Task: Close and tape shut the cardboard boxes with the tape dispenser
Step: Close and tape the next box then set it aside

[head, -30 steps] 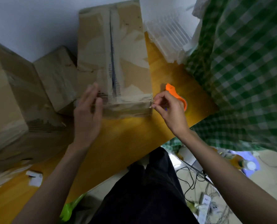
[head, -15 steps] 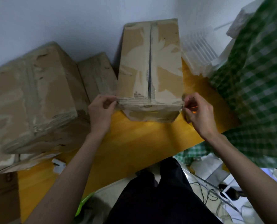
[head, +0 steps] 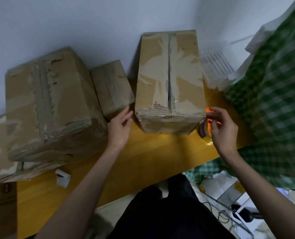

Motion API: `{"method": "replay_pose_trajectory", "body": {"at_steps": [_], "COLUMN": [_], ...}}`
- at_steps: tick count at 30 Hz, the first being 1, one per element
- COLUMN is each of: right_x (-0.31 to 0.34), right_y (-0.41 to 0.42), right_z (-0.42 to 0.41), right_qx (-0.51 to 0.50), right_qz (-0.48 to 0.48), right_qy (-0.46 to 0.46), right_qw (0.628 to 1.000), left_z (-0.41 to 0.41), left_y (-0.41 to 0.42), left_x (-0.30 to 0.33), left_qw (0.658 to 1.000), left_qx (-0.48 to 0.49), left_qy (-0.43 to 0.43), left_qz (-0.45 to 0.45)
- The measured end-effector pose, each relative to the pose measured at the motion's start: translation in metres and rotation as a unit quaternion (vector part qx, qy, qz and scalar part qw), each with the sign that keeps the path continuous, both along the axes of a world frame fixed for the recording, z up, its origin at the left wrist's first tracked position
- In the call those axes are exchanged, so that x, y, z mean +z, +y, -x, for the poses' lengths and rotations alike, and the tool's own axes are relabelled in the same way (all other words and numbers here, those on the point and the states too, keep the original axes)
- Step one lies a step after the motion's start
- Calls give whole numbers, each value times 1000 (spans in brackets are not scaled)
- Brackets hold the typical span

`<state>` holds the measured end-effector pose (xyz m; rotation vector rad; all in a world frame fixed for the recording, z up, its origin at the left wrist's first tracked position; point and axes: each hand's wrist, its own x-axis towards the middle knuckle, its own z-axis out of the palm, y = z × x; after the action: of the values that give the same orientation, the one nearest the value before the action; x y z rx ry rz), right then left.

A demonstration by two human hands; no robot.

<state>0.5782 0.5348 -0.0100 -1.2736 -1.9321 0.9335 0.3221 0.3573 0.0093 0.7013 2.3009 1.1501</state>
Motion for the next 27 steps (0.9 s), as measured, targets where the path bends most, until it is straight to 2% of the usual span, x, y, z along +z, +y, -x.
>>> {"method": "replay_pose_trajectory", "body": {"at_steps": [2,4,8,11,15,18,27], "right_x": [2,3,0,0,0,-6,-20], "right_y": [1,2,13,19,21,24,9], "right_z": [-1,-1,-7,-5,-1,-2,1], "right_qx": [15,69,152,171,174,176,117], "right_qz": [-14,-33,-74,-87,-107,-118,-122], "right_qy": [-2,-20,-70,-87,-91,-84,-51], "right_qw": [1000,997,983,978,975,974,984], "left_z": [10,15,29,37,42,46,36], "left_y": [1,4,7,10,17,21,13], "left_x": [6,8,0,0,0,-1,-15], "left_qw": [998,993,978,968,942,934,938], "left_qx": [-11,-66,-163,-210,-267,-278,-236], "left_qy": [45,80,126,135,203,225,245], "left_qz": [-33,-55,-43,-41,-17,-19,-66]}}
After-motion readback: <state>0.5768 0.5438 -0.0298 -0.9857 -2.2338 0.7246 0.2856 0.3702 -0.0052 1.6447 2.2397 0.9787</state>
